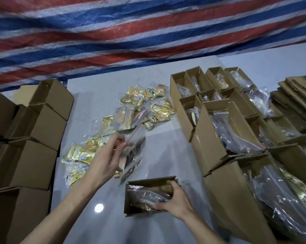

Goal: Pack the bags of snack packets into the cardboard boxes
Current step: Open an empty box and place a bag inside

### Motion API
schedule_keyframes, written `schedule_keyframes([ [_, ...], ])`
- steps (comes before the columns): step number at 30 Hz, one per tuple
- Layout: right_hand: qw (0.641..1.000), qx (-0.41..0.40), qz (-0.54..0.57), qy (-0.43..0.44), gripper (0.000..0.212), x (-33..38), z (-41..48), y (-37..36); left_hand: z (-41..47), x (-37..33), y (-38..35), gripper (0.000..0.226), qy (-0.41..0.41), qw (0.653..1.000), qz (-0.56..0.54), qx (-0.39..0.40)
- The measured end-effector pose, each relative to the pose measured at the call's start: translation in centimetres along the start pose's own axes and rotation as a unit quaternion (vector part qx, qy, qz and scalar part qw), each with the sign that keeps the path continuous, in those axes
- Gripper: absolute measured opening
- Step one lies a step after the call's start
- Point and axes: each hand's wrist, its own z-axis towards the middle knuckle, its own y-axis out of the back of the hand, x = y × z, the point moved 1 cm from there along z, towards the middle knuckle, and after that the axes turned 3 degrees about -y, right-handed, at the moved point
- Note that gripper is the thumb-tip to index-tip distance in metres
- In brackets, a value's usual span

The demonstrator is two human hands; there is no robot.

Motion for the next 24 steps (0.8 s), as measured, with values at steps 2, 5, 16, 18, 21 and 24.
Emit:
schedule_keyframes([
  [2,1.0,-0.007,0.002,-0.007,0.111,-0.1,-0.4,-0.2,-1.4,-1.8,0.9,0.025,-0.007,1.0,-0.021,-0.016],
  [5,1.0,-0.006,-0.011,-0.017,0.12,-0.3,-1.0,-0.3,-3.4,-3.6,2.0,0.024,0.001,0.998,-0.056,-0.013],
  [16,0.996,0.038,-0.069,-0.05,0.097,-0.2,-2.7,-0.6,-9.3,-8.1,0.3,0.018,0.08,0.932,-0.317,-0.158],
  [18,0.995,0.051,-0.066,-0.055,0.09,-0.5,-3.0,-0.8,-10.1,-8.6,-0.2,0.018,0.09,0.916,-0.355,-0.163],
  [21,0.994,0.06,-0.068,-0.069,0.065,-1.2,-3.3,-1.0,-11.2,-8.6,-1.2,0.016,0.114,0.9,-0.388,-0.161],
  [24,0.995,0.05,-0.057,-0.07,0.04,-1.7,-3.4,-1.2,-11.9,-8.0,-2.8,0.014,0.128,0.888,-0.414,-0.158],
])
